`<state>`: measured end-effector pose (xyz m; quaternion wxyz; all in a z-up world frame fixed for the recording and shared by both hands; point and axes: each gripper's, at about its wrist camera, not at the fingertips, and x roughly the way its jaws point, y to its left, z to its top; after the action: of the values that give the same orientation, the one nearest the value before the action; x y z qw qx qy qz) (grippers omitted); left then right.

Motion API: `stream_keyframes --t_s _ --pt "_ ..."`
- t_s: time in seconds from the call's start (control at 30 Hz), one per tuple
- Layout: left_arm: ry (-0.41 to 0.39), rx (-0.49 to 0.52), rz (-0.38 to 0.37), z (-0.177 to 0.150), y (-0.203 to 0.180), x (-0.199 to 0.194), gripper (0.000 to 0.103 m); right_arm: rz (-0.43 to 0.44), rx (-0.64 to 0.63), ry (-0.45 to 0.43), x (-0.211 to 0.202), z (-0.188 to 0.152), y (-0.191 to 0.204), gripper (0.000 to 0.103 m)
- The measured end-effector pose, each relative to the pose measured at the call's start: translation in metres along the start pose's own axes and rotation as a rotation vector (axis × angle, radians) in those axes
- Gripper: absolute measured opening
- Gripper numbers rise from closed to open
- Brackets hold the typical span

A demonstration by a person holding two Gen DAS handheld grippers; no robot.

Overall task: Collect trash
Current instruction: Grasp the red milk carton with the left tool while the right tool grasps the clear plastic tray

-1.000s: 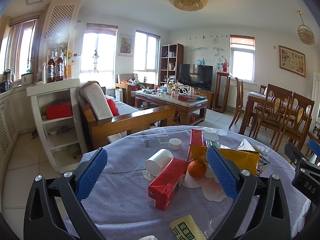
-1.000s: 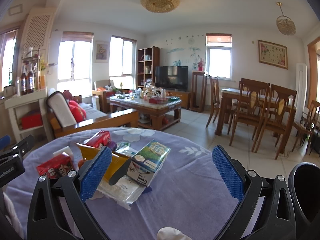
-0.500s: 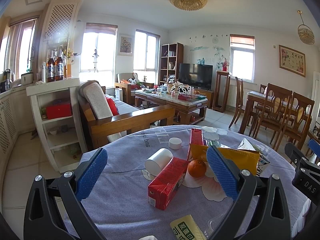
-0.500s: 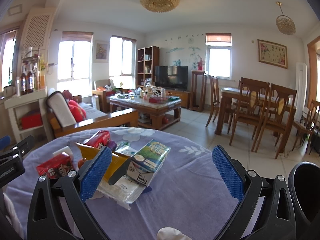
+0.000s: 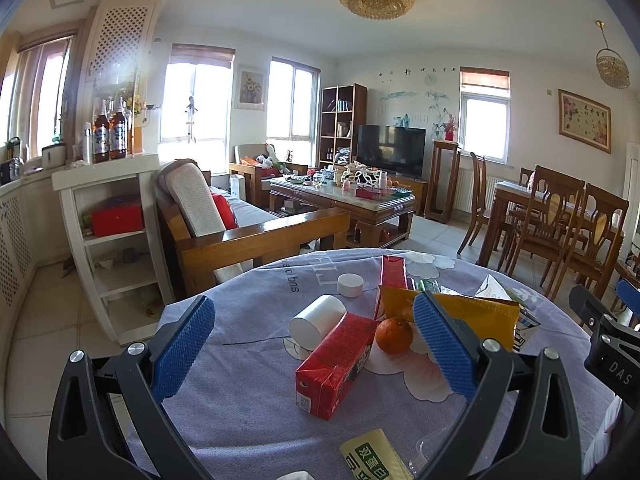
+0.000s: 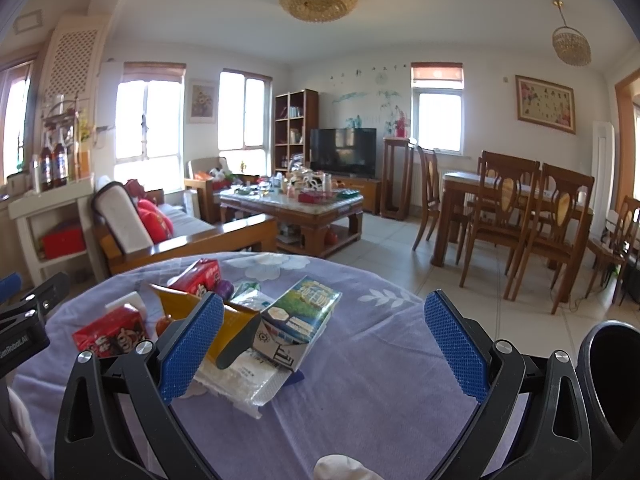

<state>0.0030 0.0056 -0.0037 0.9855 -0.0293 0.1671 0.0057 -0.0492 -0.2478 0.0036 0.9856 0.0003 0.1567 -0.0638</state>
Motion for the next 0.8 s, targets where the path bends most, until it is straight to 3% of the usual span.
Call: stream_keyframes --t_s 0.13,0.23,0.3,0.37,0.57,0.7,0.8 --pt "0.05 -0.072 -0.047 -0.002 0.015 0.007 0.098 0.028 0.016 0.015 0.003 -0.003 0.0 0.099" --pt "0.212 -0.159 -0.168 -0.004 0.038 0.031 0.098 0.179 0.048 0.069 -0.005 -0.004 -0.001 0.099" --pt "0.299 -0.163 -0.181 -0.006 0.051 0.044 0.098 0.29 0.041 0.119 -0.014 -0.007 0.004 0.099" --pt "0.335 -0.153 -0.166 -0.006 0.064 0.049 0.098 0.337 0.004 0.188 -0.021 -0.012 0.016 0.099" --pt "0.419 -0.037 -0.164 -0.001 0.075 0.056 0.098 0.425 -0.089 0.334 -0.043 -0.035 0.047 0.099" --pt "0.482 0.069 -0.182 -0.001 0.06 0.064 0.098 0.482 -0.109 0.396 -0.049 -0.044 0.06 0.099" --pt "0.484 0.136 -0.221 -0.005 0.044 0.064 0.098 0.538 -0.099 0.427 -0.053 -0.047 0.065 0.099"
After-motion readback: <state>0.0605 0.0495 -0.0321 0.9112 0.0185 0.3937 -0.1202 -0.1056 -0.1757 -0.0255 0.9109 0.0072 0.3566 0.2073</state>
